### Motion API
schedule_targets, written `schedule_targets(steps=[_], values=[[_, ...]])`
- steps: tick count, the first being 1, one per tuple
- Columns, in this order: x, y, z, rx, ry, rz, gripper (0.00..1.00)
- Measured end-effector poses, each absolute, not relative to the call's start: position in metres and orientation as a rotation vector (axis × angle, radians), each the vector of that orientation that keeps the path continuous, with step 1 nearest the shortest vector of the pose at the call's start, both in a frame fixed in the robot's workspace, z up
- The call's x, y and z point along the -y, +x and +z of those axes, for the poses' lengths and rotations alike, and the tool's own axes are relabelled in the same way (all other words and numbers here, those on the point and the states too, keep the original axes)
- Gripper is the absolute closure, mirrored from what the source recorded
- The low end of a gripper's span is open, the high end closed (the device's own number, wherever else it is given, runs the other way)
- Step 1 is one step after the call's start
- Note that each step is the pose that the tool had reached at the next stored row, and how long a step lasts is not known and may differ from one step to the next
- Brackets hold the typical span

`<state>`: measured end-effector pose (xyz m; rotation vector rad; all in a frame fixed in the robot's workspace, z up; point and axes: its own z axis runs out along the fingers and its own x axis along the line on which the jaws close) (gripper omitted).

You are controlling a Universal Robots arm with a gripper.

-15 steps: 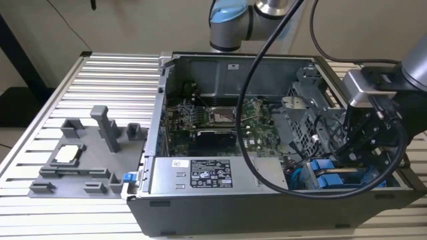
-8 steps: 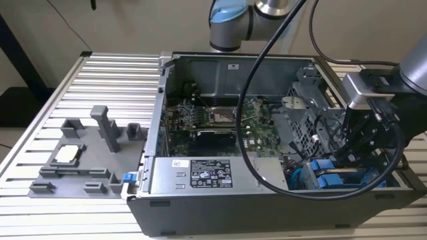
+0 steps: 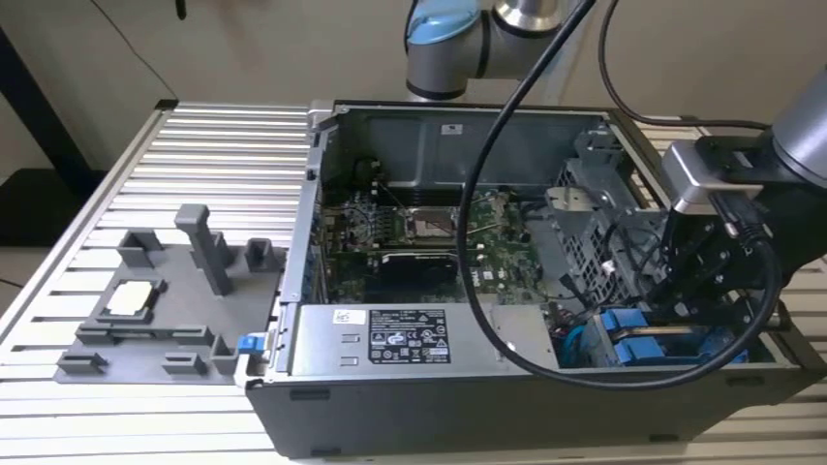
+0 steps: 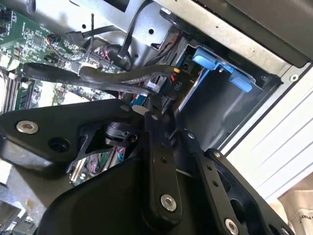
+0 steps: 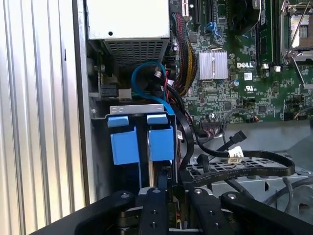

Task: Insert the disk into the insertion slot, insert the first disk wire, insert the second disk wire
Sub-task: 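Insert the second disk wire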

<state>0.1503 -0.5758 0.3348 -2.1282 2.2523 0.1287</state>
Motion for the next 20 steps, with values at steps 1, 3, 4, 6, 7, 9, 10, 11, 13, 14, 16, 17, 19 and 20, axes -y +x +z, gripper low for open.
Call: schedule_targets(steps=[1,3,4,6,7,9,10,11,13,14,16,17,19,20], values=[[0.576,0.150,0.336,-2.253,-2.129,0.129,0.76],[0.576,0.150,0.342,-2.255,-2.131,0.134,0.76],[0.576,0.150,0.346,-2.256,-2.131,0.136,0.76],[0.576,0.150,0.354,-2.258,-2.132,0.139,0.76],[0.576,0.150,0.359,-2.258,-2.133,0.139,0.76],[0.576,0.150,0.368,-2.258,-2.133,0.140,0.76],[0.576,0.150,0.372,-2.259,-2.133,0.140,0.76],[0.576,0.150,0.375,-2.259,-2.132,0.140,0.76],[0.576,0.150,0.381,-2.260,-2.131,0.140,0.76],[0.576,0.150,0.381,-2.260,-2.131,0.140,0.76],[0.576,0.150,0.381,-2.260,-2.131,0.140,0.76],[0.576,0.150,0.381,-2.260,-2.131,0.140,0.76],[0.576,0.150,0.381,-2.260,-2.131,0.140,0.76],[0.576,0.150,0.381,-2.260,-2.131,0.140,0.76]])
